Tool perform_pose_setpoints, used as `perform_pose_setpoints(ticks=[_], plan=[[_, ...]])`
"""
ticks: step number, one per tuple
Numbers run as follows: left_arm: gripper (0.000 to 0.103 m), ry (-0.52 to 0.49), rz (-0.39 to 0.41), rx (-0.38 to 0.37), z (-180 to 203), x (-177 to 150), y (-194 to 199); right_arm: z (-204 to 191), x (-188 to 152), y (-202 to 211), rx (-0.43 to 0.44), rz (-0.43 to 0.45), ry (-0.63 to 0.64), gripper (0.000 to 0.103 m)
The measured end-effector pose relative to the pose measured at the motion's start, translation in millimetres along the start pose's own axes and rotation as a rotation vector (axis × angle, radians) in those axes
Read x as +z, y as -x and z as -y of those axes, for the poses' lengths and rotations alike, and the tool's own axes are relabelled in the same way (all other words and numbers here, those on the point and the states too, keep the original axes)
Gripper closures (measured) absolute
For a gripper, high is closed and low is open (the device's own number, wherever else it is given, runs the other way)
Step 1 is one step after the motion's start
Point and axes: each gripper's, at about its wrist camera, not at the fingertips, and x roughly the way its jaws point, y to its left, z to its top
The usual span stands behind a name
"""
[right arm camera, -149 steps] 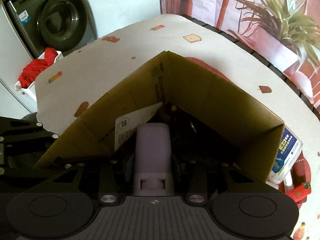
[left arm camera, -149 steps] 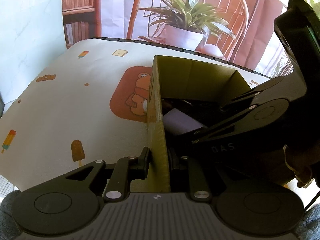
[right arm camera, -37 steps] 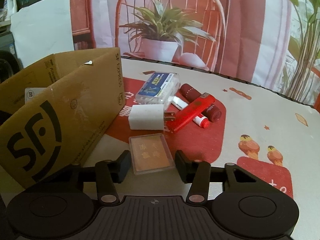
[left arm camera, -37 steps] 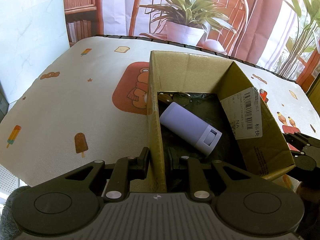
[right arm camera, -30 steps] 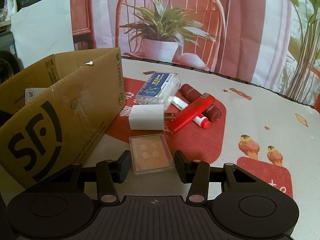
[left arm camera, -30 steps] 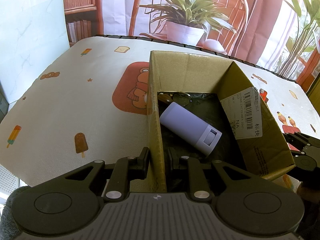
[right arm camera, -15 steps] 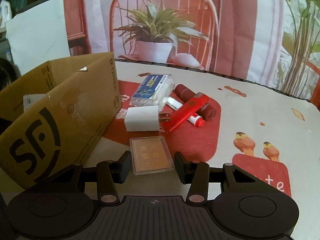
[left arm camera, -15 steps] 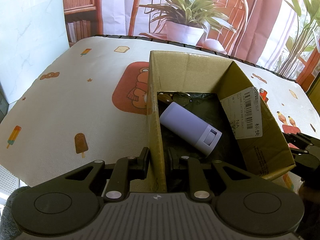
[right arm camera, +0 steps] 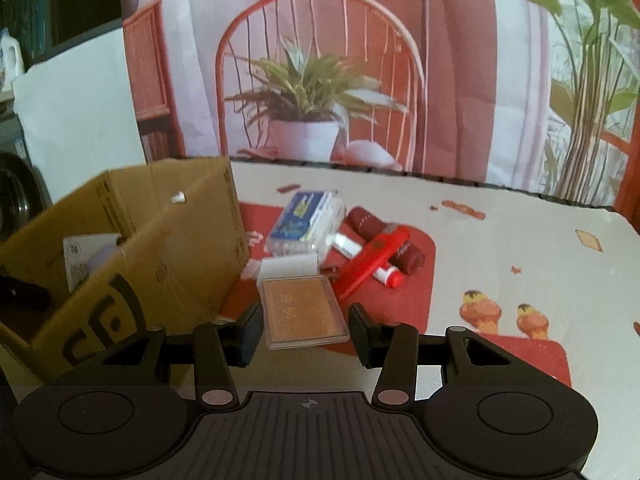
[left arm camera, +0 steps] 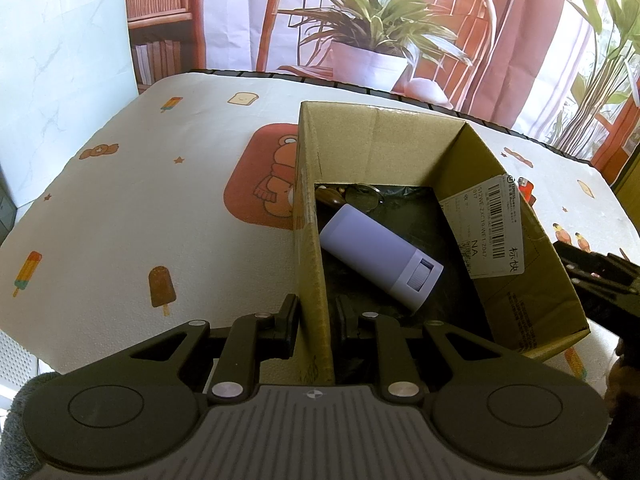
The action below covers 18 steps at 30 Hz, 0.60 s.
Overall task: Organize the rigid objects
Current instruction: 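Lift the compact with the right gripper and carry it over the box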
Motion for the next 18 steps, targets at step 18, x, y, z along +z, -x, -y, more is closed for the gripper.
perform_pose_setpoints(ticks=[18], plan=[[0.083,0.000,0.000,0.000,1,0,1,-67,82,21,0.187,0.103,0.153,0.060]])
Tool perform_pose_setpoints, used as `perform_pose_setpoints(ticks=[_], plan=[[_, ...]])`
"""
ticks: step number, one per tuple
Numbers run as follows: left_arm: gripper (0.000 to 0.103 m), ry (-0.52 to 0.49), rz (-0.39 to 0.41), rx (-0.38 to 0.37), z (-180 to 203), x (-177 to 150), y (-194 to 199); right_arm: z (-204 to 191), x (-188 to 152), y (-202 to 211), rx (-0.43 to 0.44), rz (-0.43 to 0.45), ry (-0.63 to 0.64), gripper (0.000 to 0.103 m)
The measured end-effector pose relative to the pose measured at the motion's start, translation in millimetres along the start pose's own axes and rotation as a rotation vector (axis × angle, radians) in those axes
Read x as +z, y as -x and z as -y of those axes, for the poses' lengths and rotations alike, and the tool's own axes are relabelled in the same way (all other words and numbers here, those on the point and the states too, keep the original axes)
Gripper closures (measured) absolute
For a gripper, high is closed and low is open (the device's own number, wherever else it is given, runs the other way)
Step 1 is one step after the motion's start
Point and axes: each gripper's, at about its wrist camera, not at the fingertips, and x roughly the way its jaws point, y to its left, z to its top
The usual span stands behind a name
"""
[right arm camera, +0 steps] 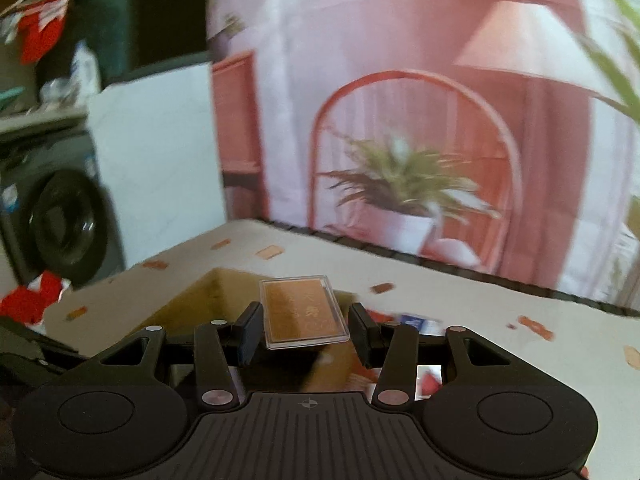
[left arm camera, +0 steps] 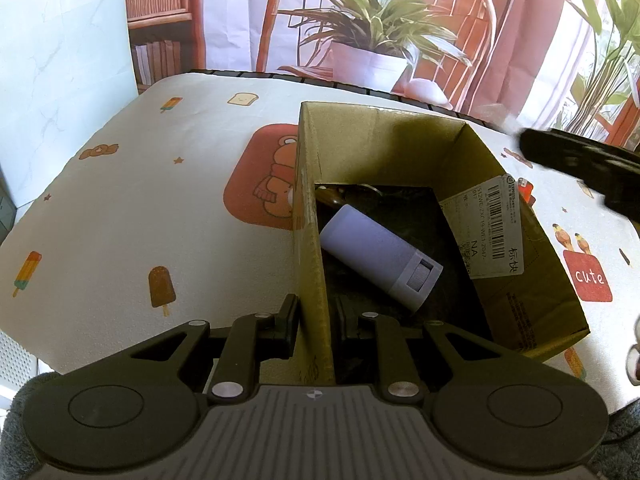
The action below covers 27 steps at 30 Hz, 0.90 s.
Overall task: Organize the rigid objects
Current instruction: 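Lift the compact with the right gripper and carry it over the box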
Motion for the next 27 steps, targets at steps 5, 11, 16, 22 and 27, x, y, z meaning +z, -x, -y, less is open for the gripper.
perform_pose_setpoints(ticks=[5,11,16,22,27], plan=[[0.083,0.002,0.001,-0.005,1,0,0,-26,10,-36,0.026,-0.095,0.084,0.060],[0.083,0.003,0.002,-0.008,0,0,0,-39,12,-65,0.019,-0.201,0.099,0.060],[0.083,0.002,0.002,-0.008,0,0,-1,-49,10,-78,0.001,-0.270,0.148,0.060],[0.083,0.002,0.002,-0.009,1,1,0,-56,2,-90,-0.021,-0.338,0.207,0.060],[0.083,0.001,0.003,-0.010,1,1,0,-56,-1,-95,-0.026,-0.362,0.218,0.060]])
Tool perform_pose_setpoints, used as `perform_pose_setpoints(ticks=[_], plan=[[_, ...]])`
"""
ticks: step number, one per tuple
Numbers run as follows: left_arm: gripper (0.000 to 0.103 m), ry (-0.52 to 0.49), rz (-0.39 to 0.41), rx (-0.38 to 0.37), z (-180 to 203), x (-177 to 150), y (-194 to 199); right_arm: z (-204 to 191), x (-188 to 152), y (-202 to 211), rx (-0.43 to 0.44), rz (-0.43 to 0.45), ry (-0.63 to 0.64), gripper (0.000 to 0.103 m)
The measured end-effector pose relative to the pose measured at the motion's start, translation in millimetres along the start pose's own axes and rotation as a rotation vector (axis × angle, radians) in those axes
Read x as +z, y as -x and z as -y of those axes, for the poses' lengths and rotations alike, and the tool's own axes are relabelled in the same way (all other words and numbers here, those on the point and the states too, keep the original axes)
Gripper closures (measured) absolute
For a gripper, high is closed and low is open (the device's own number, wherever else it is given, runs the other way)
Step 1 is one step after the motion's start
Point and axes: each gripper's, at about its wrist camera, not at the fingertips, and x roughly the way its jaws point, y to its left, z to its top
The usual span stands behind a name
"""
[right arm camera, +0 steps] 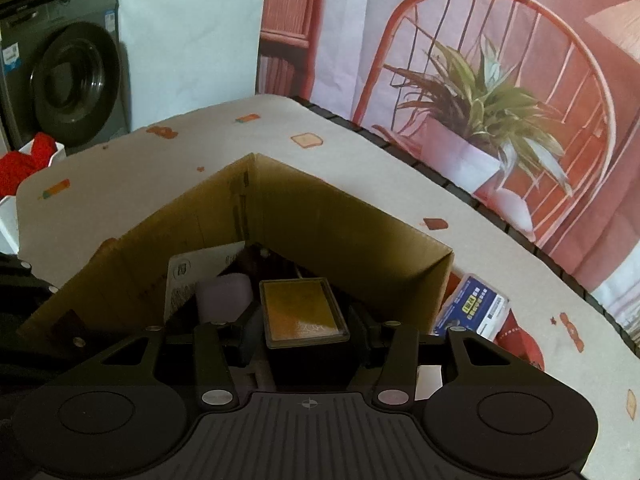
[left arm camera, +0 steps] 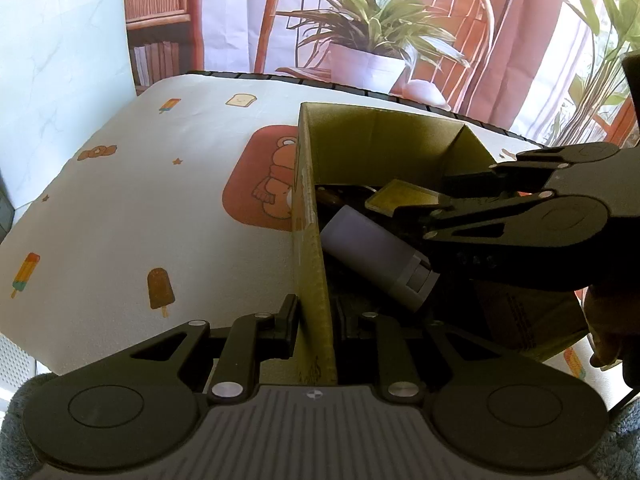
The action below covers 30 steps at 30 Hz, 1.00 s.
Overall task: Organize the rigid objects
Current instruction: 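Lift the compact with the right gripper and carry it over the box, then lower the compact into the box and open the right gripper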
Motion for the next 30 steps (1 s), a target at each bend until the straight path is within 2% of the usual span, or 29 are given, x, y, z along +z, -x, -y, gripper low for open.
perform_pose_setpoints(ticks=[8,17,19,20,22,27,29,30], plan=[[0.083,0.001,0.000,-0.001,0,0,0,-1,2,-1,-0.017,-0.015,0.025,0.060],[0.083,0.000,-0.001,0.000,0,0,0,0,2,3,-0.002,0.004,-0.006,0.058],[0.083,0.001,-0.002,0.000,0,0,0,2,1,7,0.001,0.023,-0.018,0.049],[0.083,0.002,-0.002,0.000,-1,0,0,3,1,11,0.003,0.036,-0.023,0.042],[0.083,0.001,-0.002,0.001,-1,0,0,5,1,19,0.004,0.077,-0.034,0.038],[0.083,0.001,-0.002,0.001,-2,0,1,15,-2,42,-0.032,0.190,-0.092,0.008],[0.083,0.001,-0.002,0.001,-2,0,1,24,-4,51,-0.059,0.240,-0.134,0.001],[0.083,0.000,-0.002,0.002,-2,0,1,29,-6,56,-0.072,0.266,-0.157,0.000]])
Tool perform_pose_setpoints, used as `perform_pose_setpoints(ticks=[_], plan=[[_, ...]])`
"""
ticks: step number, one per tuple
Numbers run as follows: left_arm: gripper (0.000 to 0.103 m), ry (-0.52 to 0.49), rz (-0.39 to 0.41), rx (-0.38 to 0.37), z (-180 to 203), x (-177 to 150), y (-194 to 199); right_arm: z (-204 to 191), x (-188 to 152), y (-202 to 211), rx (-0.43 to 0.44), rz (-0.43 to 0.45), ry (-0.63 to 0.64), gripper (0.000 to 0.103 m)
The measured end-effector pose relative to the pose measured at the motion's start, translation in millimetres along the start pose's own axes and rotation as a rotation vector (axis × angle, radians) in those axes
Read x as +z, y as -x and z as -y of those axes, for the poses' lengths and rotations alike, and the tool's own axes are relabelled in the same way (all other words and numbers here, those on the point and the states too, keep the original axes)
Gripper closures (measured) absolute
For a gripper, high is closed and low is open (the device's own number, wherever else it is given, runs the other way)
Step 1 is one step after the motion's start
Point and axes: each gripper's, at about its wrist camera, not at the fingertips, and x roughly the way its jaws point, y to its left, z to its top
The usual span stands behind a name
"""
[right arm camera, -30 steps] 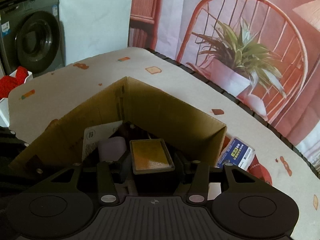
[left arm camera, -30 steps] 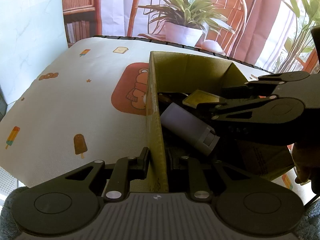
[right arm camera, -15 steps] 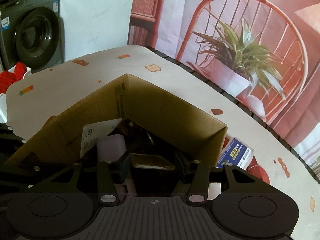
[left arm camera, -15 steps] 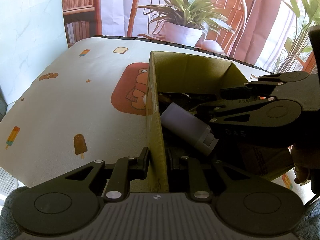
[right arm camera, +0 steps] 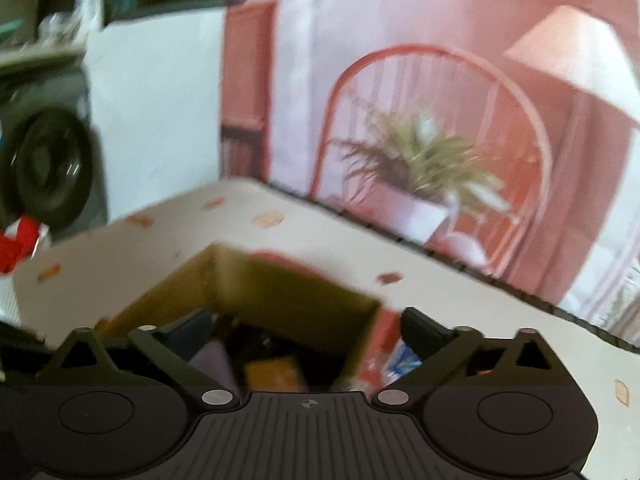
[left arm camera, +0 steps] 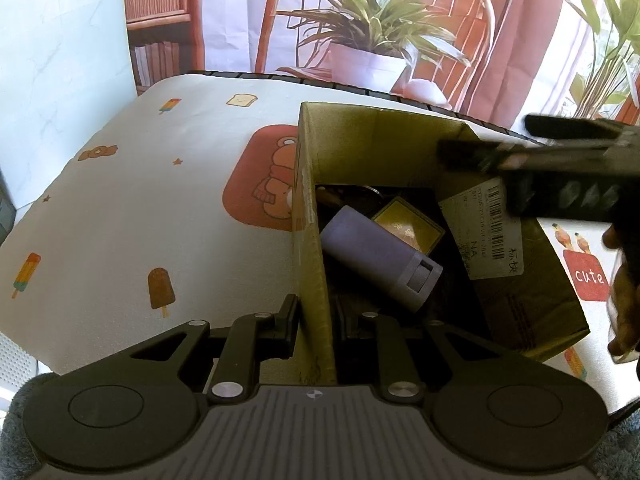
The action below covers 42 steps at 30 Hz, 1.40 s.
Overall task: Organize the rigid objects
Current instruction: 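Lower the compact into the box and open the right gripper, then move the right gripper back toward the white charger plug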
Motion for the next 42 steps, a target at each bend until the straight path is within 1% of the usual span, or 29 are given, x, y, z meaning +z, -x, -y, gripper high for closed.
perform_pose_setpoints(ticks=[5,14,20,27,35,42], plan=[[0.083,-0.001,0.000,0.001,-1,0,0,25,-3,16,-0.046,0.082,-0.073,0.000],[0.083,-0.002,-0.001,0.002,-2,0,0,65,-23,31,-0.137,0.128,-0.200,0.000],[0.083,-0.002,-0.001,0.003,-2,-1,1,80,-38,34,-0.178,0.122,-0.253,0.000],[0.083,-0.002,-0.001,0.004,-1,-1,1,92,-54,35,-0.194,0.107,-0.305,0.000],[0.083,-0.003,-0.001,0.005,-2,-1,1,103,-67,35,-0.220,0.098,-0.330,0.000],[0.083,-0.002,-0.002,0.005,-2,-1,1,119,-90,31,-0.244,0.072,-0.371,0.000]])
